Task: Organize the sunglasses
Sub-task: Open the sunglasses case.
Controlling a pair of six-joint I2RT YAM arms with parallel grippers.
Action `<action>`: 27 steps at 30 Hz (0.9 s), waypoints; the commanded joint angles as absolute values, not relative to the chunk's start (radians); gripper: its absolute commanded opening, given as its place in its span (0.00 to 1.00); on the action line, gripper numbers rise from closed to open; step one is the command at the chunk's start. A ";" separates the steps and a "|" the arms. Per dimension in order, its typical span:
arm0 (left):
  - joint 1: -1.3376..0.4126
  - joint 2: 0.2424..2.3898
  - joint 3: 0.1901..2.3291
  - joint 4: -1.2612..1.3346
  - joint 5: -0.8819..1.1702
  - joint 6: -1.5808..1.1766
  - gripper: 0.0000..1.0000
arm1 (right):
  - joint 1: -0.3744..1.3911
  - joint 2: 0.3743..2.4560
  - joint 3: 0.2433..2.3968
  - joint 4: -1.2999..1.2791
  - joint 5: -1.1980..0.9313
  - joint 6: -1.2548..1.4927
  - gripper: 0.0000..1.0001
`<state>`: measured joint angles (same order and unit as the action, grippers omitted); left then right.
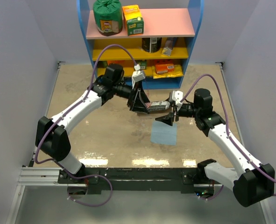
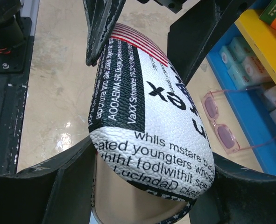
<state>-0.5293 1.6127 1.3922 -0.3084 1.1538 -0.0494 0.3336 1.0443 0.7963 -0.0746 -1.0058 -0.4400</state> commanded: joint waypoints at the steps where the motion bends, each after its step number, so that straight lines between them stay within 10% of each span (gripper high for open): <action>1: -0.411 1.603 1.387 -0.259 0.868 -0.120 0.00 | 0.356 1.005 0.804 -0.103 -1.140 -0.506 0.00; 27: -0.394 1.606 1.365 -0.241 0.844 -0.130 0.00 | 0.353 1.019 0.813 -0.063 -1.147 -0.433 0.00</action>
